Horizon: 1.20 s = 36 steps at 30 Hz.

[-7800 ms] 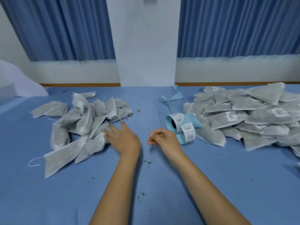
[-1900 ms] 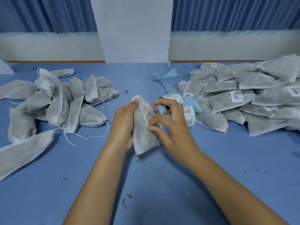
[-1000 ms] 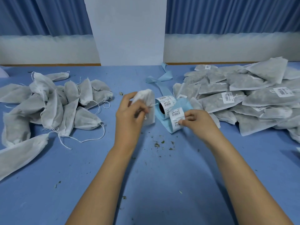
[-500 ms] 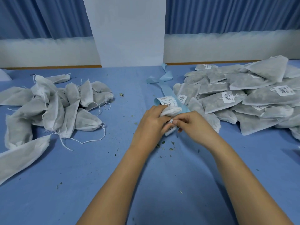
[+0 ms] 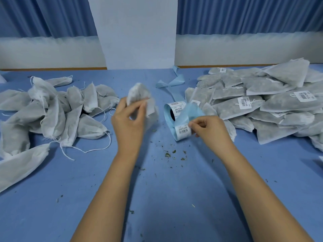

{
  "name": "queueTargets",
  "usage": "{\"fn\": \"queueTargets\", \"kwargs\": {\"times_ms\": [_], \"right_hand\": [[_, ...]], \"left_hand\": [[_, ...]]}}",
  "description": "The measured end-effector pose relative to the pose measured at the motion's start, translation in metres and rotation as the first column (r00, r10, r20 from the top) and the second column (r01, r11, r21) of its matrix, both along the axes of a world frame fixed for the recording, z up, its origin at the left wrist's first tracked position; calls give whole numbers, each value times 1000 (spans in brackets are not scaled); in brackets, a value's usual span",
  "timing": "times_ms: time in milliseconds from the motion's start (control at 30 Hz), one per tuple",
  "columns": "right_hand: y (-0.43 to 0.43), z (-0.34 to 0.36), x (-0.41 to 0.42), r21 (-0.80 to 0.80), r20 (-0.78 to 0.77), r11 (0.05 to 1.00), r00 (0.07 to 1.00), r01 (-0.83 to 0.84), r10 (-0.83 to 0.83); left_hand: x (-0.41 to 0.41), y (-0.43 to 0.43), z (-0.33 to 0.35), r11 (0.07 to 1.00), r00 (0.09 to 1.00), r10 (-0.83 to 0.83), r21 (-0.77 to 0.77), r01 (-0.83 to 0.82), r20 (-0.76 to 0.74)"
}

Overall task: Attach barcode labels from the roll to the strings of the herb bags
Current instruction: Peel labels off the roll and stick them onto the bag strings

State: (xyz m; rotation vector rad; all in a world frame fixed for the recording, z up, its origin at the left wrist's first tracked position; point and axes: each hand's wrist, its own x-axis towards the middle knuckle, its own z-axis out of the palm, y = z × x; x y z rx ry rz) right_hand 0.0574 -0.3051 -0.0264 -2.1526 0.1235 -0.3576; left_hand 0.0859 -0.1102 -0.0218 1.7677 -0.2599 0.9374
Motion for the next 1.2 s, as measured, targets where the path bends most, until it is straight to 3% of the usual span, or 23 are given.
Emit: {"fn": "queueTargets", "kwargs": {"times_ms": [100,167,267,400,533,600,767,933,1000,1200], "right_hand": [[4,4,-3,-84,209,976,961,201,-180],[15,8,-7,84,249,995,965,59,-79],[32,14,-15,425,158,884,977,-197,142],[32,19,-18,543,139,802,969,-249,206],[28,20,-19,607,114,751,964,-261,242],[25,19,-18,606,75,759,967,-237,242],[5,26,-13,616,26,788,1000,-7,-11],[27,18,-19,508,-83,856,984,-93,156],[32,15,-19,504,-93,860,984,-85,152],[23,16,-16,628,-131,776,976,-56,176]], "left_hand": [[-7,3,-2,983,993,-56,179,37,104],[-10,-6,-6,945,976,-143,314,86,165],[-9,-14,-8,912,942,-208,400,90,263],[-8,-19,-10,871,905,-267,486,78,332],[-10,-21,-7,881,923,-232,469,66,306],[-12,-18,-3,918,957,-216,374,132,192],[-17,-8,4,965,978,-210,163,205,11],[-15,-13,0,937,973,-229,280,210,36],[-13,-14,-2,923,968,-237,330,200,76],[-13,-15,-3,887,960,-272,405,223,67]]}}
